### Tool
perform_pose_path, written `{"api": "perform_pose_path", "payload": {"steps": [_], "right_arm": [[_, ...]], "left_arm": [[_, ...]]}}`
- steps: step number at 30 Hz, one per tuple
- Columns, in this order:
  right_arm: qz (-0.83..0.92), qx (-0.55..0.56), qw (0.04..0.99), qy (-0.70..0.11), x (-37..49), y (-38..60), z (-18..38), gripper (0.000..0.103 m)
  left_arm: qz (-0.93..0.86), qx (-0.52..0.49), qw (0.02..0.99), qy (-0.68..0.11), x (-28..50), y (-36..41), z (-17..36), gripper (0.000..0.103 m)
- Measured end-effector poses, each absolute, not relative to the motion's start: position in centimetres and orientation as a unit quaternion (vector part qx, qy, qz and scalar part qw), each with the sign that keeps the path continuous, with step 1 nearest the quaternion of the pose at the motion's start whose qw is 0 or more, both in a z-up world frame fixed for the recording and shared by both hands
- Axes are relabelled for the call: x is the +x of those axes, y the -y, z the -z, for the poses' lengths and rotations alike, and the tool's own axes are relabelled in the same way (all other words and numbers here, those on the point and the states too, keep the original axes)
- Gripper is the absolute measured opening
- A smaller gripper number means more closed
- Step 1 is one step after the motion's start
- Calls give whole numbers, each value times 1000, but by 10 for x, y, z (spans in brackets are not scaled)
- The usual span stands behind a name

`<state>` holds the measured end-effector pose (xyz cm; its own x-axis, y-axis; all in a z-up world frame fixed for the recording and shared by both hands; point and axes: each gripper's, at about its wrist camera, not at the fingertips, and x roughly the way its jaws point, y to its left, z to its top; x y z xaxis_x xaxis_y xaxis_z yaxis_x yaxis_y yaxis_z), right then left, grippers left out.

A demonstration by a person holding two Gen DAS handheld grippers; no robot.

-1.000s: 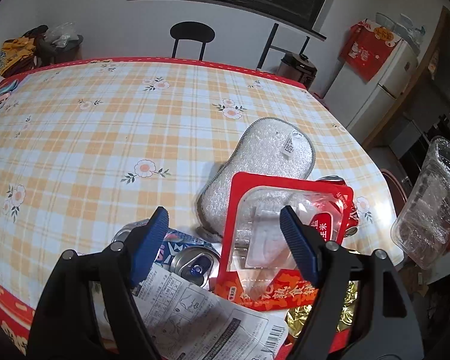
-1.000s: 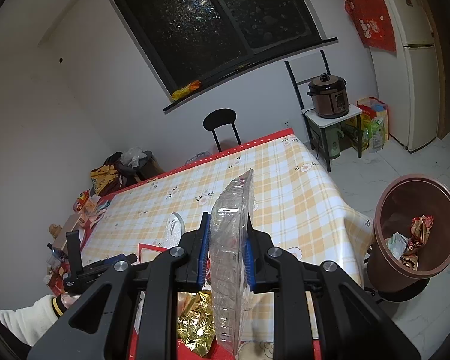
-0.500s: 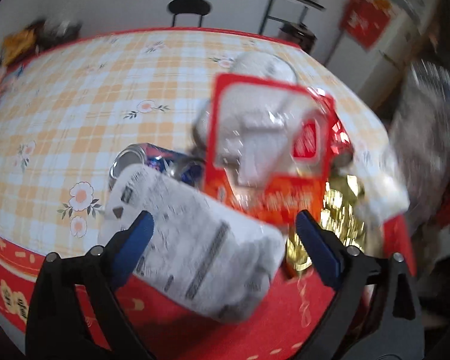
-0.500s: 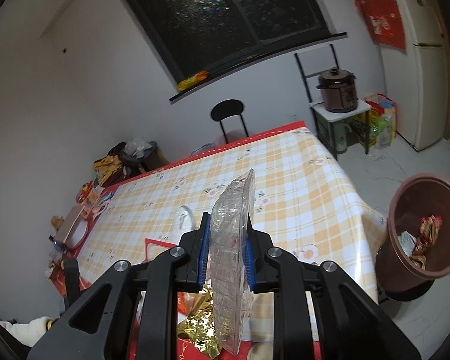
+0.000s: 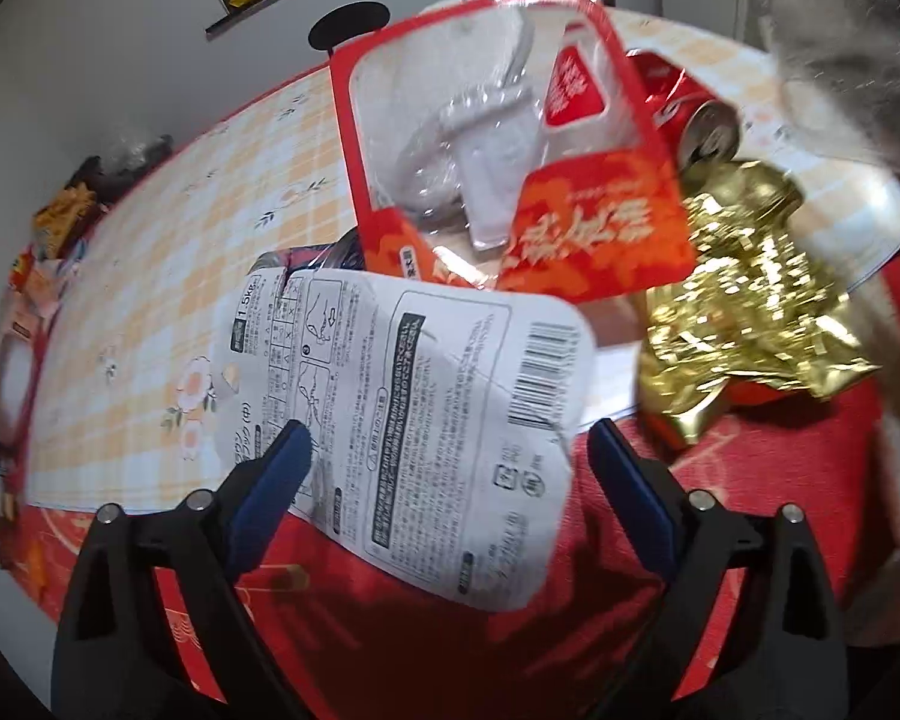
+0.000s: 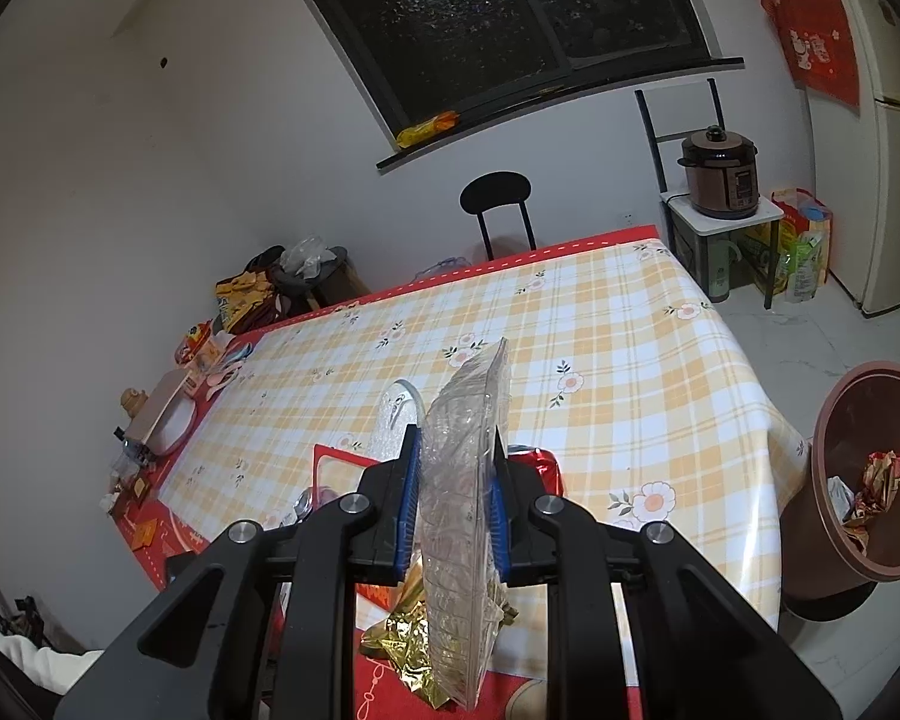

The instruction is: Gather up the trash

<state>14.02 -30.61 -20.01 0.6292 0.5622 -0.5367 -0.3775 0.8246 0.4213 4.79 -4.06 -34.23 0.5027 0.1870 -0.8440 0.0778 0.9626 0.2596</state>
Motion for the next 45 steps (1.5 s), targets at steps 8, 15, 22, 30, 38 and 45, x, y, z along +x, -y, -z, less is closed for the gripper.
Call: {"api": "perform_pose_path", "payload": {"steps": [8,15,22,30,38,45], "right_arm": [[-245,148,898,-333,136,320,197,20],[-242,151,900,-329,139,318,194,16],[-258,148,898,-325,145,301,192,15],[-271,145,900,-310,149,282,179,15],[-263,142,908,-294,147,278,165,15],[-232,140,920,-282,137,298,155,15]], "left_arm": [[-41,145,845,-514,54,29,347,66],[-40,53,880,-469,39,-16,293,38],[-67,-88,901,-420,25,-85,238,31],[-89,-134,919,-359,14,-124,195,29],[-71,-147,933,-321,18,-138,171,29],[-25,-140,948,-284,41,-124,143,29]]}}
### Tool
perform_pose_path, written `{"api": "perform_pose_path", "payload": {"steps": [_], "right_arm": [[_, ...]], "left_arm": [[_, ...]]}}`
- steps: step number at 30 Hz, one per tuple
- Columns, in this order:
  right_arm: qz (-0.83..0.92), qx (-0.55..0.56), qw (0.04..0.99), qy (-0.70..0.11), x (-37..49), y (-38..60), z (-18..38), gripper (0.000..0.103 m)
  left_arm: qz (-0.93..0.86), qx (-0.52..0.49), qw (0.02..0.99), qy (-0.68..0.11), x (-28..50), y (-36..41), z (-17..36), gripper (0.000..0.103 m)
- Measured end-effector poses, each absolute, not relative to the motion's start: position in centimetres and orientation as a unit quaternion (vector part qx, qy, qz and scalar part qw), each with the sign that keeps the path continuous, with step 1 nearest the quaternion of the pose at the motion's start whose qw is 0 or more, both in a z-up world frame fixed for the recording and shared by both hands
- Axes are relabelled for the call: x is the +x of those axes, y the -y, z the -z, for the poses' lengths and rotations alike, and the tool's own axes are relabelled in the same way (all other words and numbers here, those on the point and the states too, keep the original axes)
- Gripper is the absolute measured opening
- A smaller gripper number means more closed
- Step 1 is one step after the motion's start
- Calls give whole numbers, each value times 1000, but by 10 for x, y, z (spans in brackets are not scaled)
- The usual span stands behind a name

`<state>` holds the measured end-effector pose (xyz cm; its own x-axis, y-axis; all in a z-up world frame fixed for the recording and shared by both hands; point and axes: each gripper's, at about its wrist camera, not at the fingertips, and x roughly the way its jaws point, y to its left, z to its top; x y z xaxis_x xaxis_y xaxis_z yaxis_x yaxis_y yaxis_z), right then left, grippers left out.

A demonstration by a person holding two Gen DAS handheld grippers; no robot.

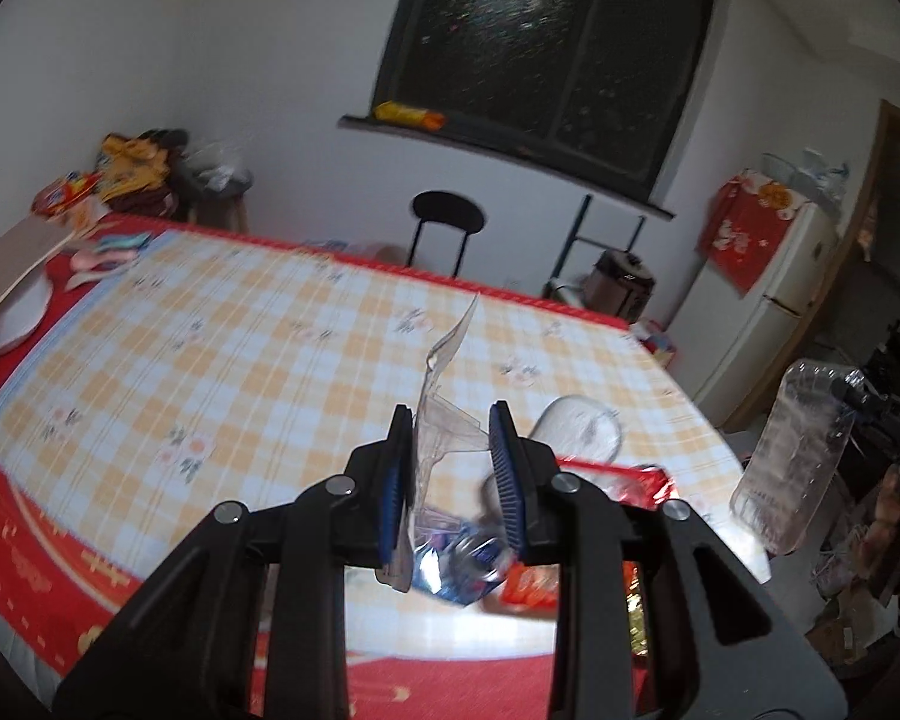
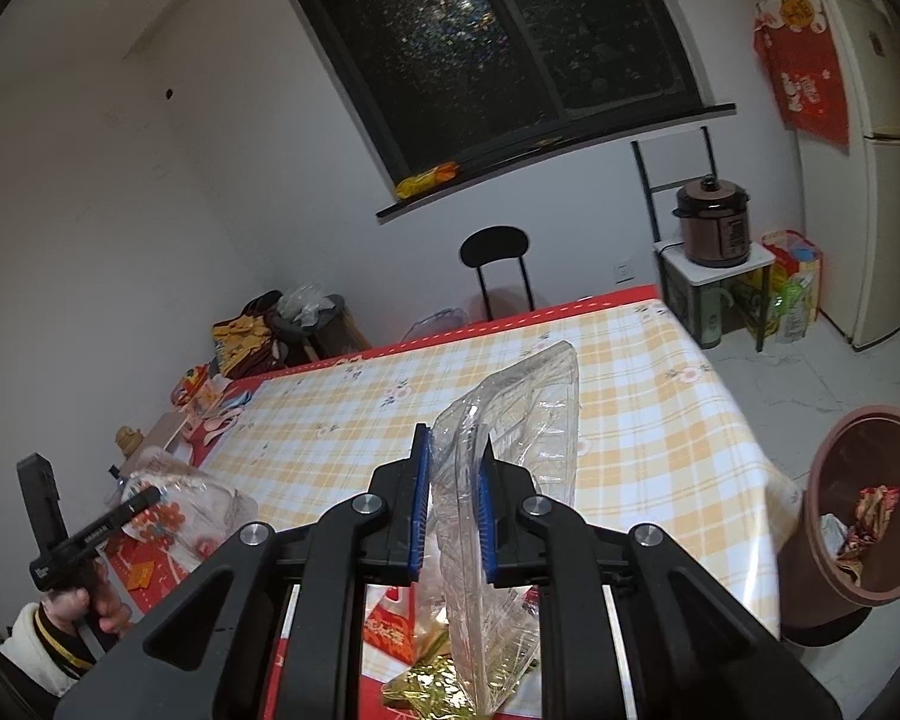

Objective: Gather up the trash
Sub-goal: 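Grasp a small clear wrapper with the left tool while the right tool holds the container, then carry the clear container with the right tool over the brown bin and release it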

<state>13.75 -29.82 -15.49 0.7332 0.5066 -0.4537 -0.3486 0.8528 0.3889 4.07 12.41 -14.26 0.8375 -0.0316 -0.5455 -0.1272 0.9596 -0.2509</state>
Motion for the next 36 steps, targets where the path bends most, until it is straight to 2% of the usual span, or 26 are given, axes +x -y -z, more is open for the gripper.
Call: {"api": "perform_pose_path", "payload": {"steps": [10,25,36], "right_arm": [[-167,153,932,-284,131,381,160,15],[-67,166,941,-287,169,554,186,15],[-76,182,925,-324,221,608,230,15]], "left_arm": [[28,-133,958,-251,80,-65,115,29],[44,-117,955,-268,105,67,107,29],[27,-97,958,-270,107,139,94,29]]}}
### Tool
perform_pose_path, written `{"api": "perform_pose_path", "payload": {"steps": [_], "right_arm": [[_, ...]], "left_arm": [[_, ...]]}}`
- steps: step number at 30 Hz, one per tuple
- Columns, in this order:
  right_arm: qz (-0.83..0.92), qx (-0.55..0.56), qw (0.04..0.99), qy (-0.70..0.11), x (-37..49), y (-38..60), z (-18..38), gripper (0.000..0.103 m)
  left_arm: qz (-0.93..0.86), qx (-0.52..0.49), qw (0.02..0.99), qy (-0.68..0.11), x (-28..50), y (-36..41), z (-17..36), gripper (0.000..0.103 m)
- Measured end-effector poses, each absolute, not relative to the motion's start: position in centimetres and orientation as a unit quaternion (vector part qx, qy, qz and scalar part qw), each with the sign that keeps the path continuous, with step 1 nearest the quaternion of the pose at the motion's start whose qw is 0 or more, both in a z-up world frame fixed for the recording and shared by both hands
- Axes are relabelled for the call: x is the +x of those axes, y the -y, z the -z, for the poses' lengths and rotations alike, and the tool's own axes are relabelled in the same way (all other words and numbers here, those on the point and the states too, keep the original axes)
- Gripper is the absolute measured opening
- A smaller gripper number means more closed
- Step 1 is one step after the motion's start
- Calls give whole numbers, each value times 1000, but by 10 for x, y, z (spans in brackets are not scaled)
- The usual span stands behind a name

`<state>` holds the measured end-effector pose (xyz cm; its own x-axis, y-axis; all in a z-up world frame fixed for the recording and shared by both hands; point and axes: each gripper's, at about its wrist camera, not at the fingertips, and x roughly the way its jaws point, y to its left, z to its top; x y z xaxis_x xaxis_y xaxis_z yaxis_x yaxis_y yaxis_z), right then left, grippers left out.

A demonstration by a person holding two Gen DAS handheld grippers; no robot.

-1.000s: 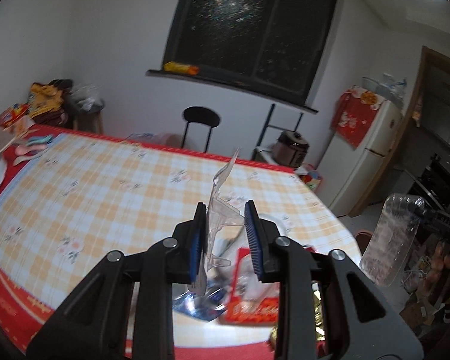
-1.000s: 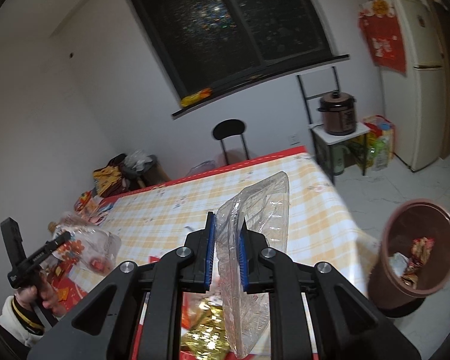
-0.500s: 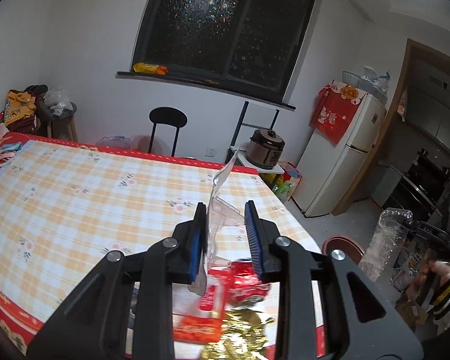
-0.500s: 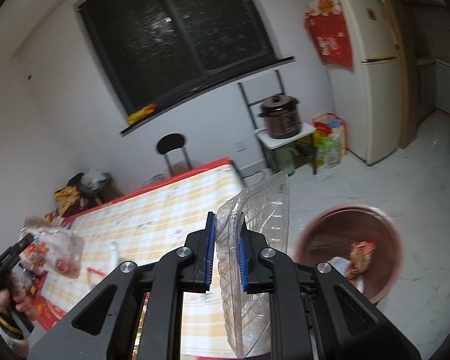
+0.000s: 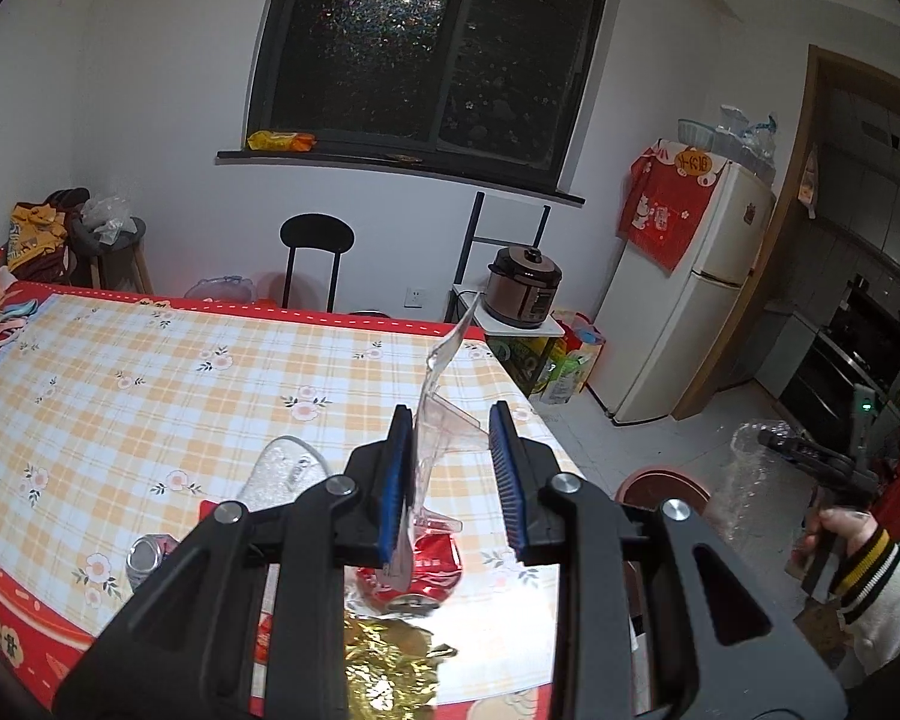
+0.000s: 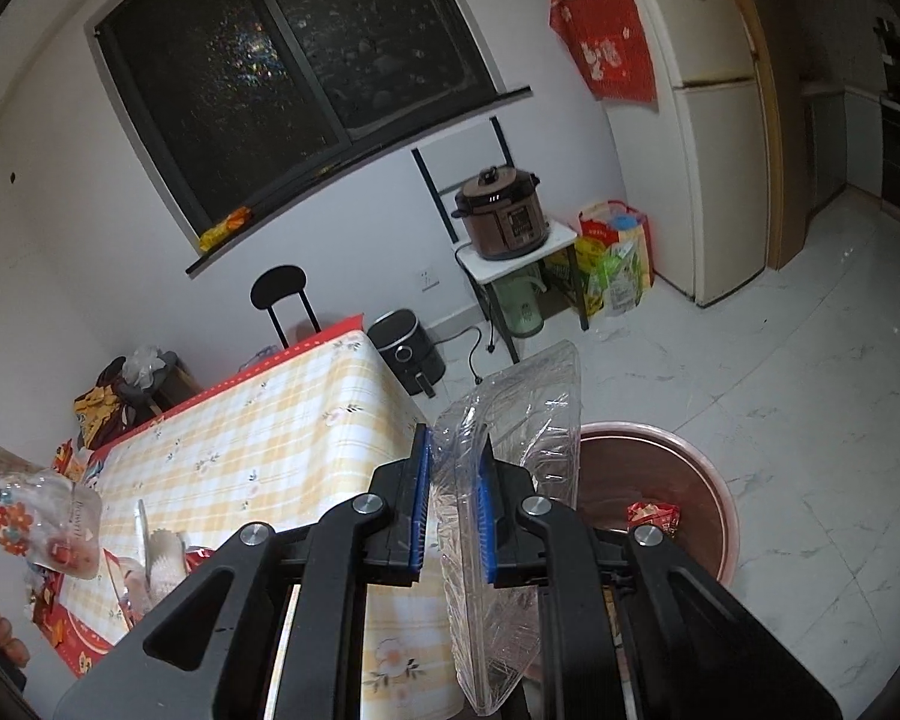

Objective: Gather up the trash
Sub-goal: 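Carry the clear container with the right tool over the brown bin and release it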

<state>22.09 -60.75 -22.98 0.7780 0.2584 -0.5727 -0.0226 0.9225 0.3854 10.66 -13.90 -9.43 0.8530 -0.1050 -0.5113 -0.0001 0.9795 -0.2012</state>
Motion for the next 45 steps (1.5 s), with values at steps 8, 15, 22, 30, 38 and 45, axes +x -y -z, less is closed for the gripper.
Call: {"api": "perform_pose_path", "payload": {"steps": [8,15,22,30,38,45], "right_arm": [[-74,187,913,-354,256,615,247,27],[-73,193,914,-350,251,618,244,63],[-78,198,911,-355,247,626,242,67],[-87,191,897,-389,256,617,249,67],[-56,185,849,-492,277,610,286,80],[-28,199,817,-540,276,614,298,96]], "left_arm": [[8,-93,956,-277,97,152,91,29],[20,-91,957,-275,99,161,87,29],[57,-82,957,-273,109,180,84,30],[78,-79,955,-274,108,186,86,30],[73,-88,955,-275,106,173,86,30],[78,-91,954,-273,108,171,86,30]]}}
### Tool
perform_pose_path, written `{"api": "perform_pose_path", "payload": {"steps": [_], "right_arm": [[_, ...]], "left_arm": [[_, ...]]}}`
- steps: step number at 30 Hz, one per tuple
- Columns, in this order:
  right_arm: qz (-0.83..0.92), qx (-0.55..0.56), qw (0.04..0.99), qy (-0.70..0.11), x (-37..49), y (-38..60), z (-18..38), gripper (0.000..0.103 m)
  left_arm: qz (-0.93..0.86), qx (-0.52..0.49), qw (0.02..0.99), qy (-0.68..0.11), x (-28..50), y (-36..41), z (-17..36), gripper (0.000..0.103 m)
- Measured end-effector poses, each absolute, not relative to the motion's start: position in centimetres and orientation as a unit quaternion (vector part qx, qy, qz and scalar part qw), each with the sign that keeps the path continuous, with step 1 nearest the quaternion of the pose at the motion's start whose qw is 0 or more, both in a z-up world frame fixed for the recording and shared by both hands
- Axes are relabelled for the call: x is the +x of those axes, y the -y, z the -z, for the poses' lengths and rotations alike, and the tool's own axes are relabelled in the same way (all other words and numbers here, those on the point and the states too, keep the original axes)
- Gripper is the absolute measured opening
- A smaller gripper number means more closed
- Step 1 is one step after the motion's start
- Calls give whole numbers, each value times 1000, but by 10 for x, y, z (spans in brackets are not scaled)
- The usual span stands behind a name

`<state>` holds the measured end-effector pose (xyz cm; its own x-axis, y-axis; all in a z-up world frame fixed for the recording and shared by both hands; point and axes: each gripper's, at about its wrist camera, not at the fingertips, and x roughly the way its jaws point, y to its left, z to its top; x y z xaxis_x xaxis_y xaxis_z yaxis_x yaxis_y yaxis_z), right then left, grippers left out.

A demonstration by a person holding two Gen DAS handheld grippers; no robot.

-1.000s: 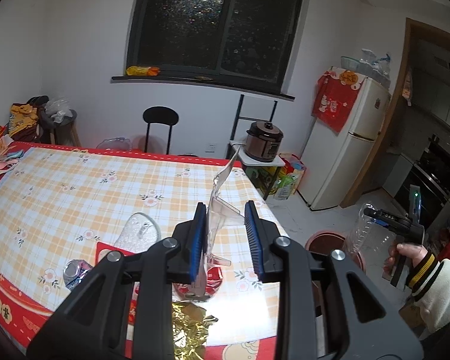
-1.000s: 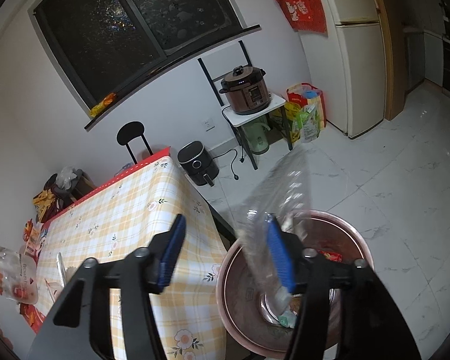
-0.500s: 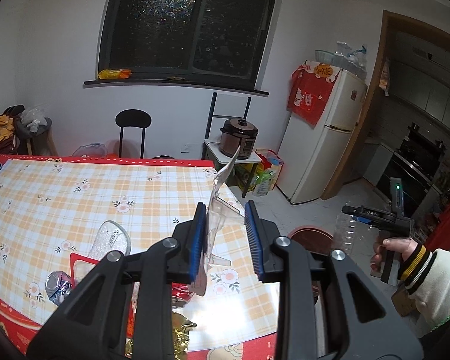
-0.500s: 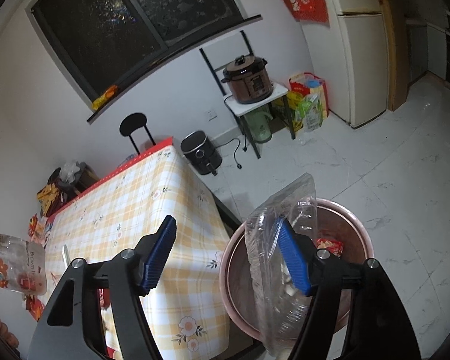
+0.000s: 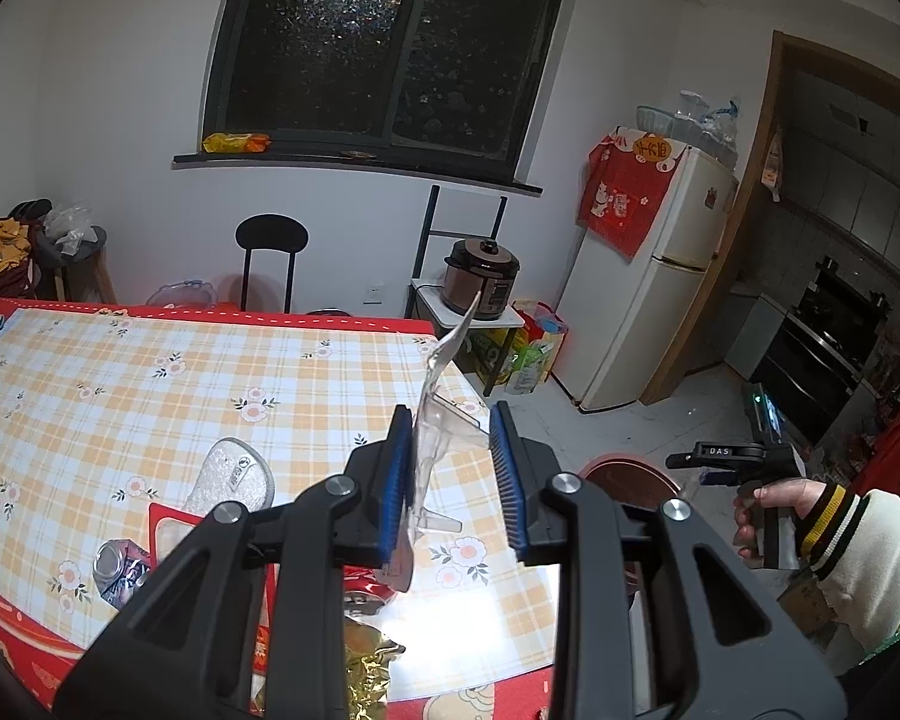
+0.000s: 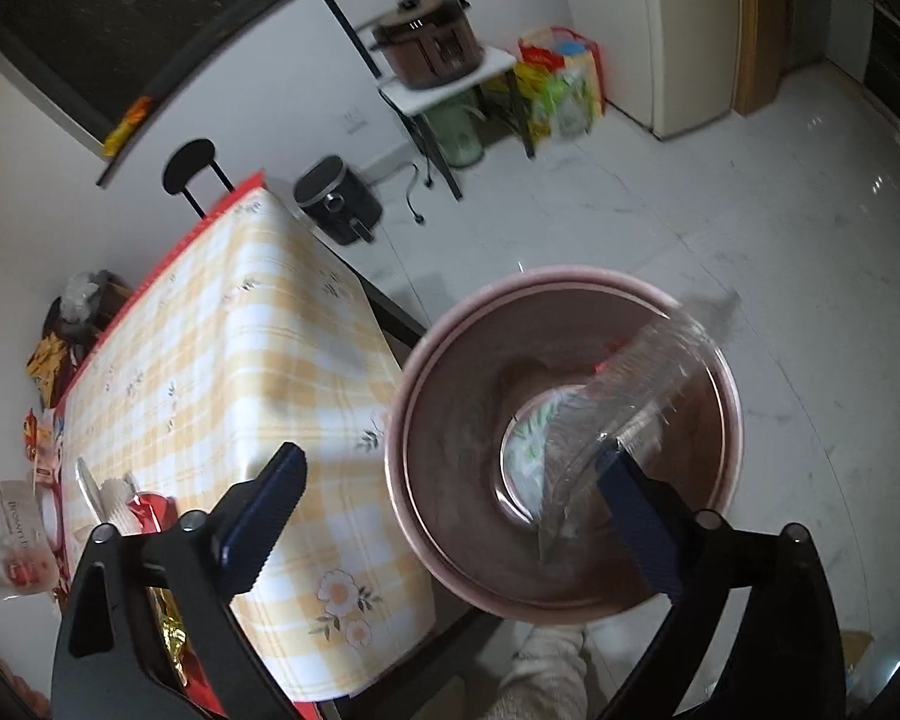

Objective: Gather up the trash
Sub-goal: 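Carry the clear container with the right tool over the brown bin and release it, then carry the clear wrapper with the left tool over the bin and release it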

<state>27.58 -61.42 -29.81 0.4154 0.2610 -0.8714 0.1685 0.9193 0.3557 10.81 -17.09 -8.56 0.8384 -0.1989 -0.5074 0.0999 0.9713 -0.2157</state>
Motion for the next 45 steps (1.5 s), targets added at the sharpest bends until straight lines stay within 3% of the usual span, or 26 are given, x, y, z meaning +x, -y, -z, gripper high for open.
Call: {"api": "perform_pose_path", "payload": {"steps": [6,10,14,30,45], "right_arm": [[-40,177,826,-534,279,607,281,96],[-59,140,802,-577,290,596,294,97],[-47,202,754,-623,294,608,316,98],[15,178,888,-423,220,632,203,98],[76,164,928,-327,118,708,175,98]], "left_arm": [[91,-92,954,-272,113,172,86,30],[97,-96,952,-273,116,169,90,30],[101,-100,952,-271,117,165,91,30],[158,-90,941,-285,144,191,95,30],[286,-51,895,-338,213,343,131,30]]}}
